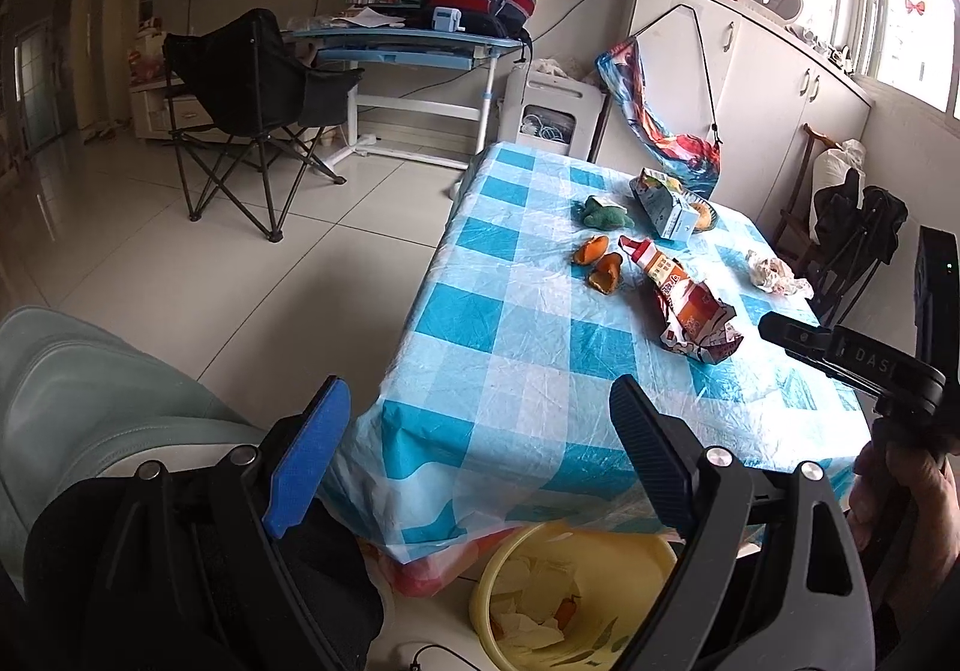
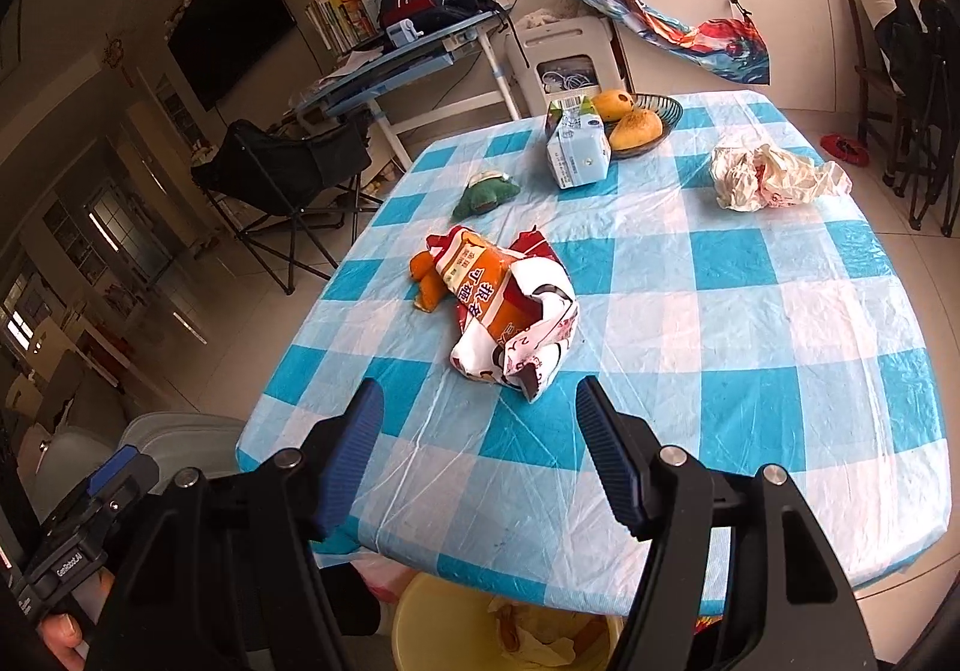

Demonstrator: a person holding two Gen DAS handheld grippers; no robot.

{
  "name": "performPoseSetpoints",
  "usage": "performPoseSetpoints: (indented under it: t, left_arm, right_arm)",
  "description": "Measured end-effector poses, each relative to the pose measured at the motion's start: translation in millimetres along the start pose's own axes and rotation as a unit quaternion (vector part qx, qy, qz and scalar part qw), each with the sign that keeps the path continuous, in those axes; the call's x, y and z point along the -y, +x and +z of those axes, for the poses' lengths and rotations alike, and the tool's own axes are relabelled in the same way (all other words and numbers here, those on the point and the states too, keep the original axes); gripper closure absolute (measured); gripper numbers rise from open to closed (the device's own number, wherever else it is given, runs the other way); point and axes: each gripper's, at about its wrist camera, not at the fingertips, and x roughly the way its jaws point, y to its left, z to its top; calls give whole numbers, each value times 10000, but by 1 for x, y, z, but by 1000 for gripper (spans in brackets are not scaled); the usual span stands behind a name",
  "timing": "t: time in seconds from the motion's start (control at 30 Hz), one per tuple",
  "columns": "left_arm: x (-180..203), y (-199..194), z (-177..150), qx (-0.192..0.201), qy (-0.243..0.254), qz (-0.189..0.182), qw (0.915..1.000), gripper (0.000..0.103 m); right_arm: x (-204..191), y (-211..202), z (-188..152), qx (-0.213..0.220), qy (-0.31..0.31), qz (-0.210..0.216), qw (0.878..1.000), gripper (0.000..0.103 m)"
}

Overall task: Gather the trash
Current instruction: 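Reach to the printed snack bag and grasp it with the right gripper, then carry the snack bag toward the basin with the right gripper while the left grasps an orange peel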

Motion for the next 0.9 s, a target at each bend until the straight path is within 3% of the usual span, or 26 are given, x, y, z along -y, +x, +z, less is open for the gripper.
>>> performPoseSetpoints:
  t: [0.2, 0.27, 0.3, 0.37, 0.53, 0.7, 0.8, 0.87, 0.9]
  left_arm:
    - [11, 28, 29, -144, 239, -149, 9995, 18]
    - [14, 45, 44, -184, 282, -109, 9994, 18]
    - [16, 55, 52, -222, 291, -96, 9993, 18]
    - [20, 79, 66, -335, 318, -42, 9989, 18]
    - [38, 147, 87, -801, 495, 40, 9955, 18]
    - [62, 195, 106, -889, 693, 13, 9936, 18]
    - [79, 222, 112, -1009, 896, -74, 9908, 18]
    - [92, 240, 114, -1148, 1039, -104, 9879, 18]
    - [98, 248, 113, -1226, 1129, -109, 9860, 19]
  right_arm:
    - [10, 63, 30, -524, 23, -76, 9986, 39]
    - [14, 80, 32, -656, 20, -64, 9978, 50]
    - [17, 86, 32, -733, 51, -10, 9973, 67]
    - [24, 90, 30, -799, 169, 85, 9966, 83]
    - [33, 69, 25, -650, 185, 74, 9977, 90]
    - [59, 39, 26, -331, 516, -245, 9978, 90]
    - [73, 35, 26, -399, 685, -351, 9962, 90]
    - [77, 38, 26, -469, 797, -301, 9953, 79]
    - [77, 40, 26, -471, 816, -271, 9952, 63]
